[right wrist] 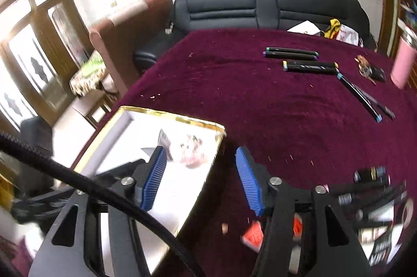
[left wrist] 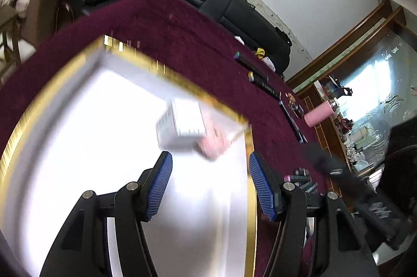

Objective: Organize objects
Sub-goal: 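Carry the white box and pink brooch into the white gold-rimmed box and release both, then grasp the grey-and-red boxed tube with the left tool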

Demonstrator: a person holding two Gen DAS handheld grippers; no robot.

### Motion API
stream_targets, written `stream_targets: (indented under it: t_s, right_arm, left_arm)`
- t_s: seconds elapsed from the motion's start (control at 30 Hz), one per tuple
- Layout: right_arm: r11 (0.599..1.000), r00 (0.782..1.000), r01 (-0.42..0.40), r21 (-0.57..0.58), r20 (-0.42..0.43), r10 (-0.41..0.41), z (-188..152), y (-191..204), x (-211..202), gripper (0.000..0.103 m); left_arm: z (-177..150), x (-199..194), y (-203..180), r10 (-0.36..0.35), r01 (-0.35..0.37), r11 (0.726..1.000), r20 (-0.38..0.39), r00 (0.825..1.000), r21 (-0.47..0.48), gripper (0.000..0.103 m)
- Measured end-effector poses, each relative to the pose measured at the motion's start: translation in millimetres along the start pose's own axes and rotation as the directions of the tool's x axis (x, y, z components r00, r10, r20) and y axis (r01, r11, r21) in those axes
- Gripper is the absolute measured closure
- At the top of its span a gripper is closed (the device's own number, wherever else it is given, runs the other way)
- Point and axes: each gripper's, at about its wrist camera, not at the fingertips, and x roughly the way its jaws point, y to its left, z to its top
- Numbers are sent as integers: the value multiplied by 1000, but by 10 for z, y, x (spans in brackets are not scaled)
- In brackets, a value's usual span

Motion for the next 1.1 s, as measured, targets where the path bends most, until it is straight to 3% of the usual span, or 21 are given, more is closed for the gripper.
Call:
stream_targets:
  t_s: [0.17,0.47,0.6,0.7,0.9,1.1]
  right_arm:
    - [994,999,-47,93,15,46,-306,-260,-360,46]
    - [981,998,-41,190,44,33,-825,-821,-904,41]
    - [960,998,-23,278,58,7,-1038,-1204,-1053,41]
    - [936,998,-29,350,63,7,-1216,-1462,-1112,41]
    - [923,997,-24,385,78,-7,-1439,-1667,-1212,41]
    - [922,995,-39,384,104,-1,-1529,-1823,-1194,39]
  left_arm:
    - [-281,154,-49,-11,8,999,-82,997,-39,48]
    - [-623,-93,-366,47,-39,995,-82,995,95,48]
    - [-678,-268,-815,32,-22,981,-47,998,193,48]
    - [-793,-175,-1221,38,-22,970,-60,997,241,48]
    - [-1063,417,-1625,226,-187,938,-104,969,292,48]
    - [-1215,689,-1665,345,-314,907,-68,936,280,47]
